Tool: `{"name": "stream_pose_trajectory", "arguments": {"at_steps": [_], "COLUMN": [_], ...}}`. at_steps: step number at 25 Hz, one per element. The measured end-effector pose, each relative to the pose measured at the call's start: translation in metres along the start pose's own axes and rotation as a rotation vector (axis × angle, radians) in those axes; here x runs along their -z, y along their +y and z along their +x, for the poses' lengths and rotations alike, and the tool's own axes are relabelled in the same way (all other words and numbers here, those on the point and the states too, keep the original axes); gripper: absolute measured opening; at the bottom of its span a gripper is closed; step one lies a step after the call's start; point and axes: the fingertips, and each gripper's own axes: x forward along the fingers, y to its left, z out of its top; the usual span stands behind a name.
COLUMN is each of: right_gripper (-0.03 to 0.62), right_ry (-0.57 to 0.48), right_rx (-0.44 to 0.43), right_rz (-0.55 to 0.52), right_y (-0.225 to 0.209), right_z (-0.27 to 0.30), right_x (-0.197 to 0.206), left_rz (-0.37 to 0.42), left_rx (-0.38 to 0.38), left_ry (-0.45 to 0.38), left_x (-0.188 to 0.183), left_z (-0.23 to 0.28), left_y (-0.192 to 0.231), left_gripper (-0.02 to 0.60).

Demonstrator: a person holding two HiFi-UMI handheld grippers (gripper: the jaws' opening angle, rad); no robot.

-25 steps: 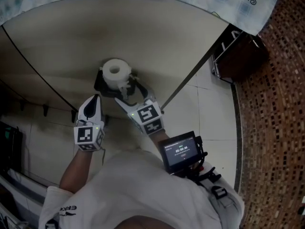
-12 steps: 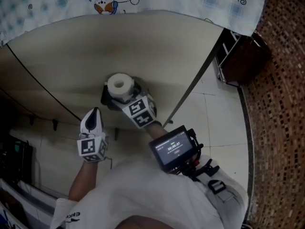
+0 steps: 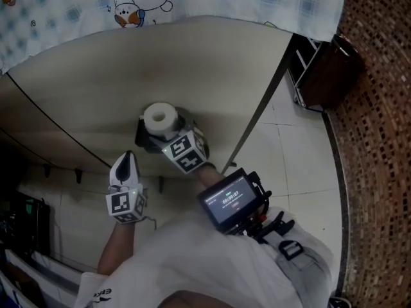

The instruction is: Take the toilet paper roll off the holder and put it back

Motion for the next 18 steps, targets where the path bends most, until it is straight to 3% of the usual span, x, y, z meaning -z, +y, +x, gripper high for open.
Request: {"name": "stream_pose_trajectory", "arguments": {"at_steps": [8, 18], "right_gripper": [0.457, 0.457], "right_ry": [-0.042, -0.103], "right_rx": [-0.002, 0.116], "right_rz": [0.050, 0.044], "right_y": [-0.006, -0.042], "right_z": [-0.020, -0.084], "right_x": [-0.006, -0.020], "left_rz": [0.006, 0.017], "left_rx": [0.014, 0.100], "left_ry": [-0.010, -0.019], "left_x": [-0.007, -0.010], "left_z": [0.009, 0.020], "left_y": [-0.008, -0.042], "left_gripper": [0.002, 0.002]}}
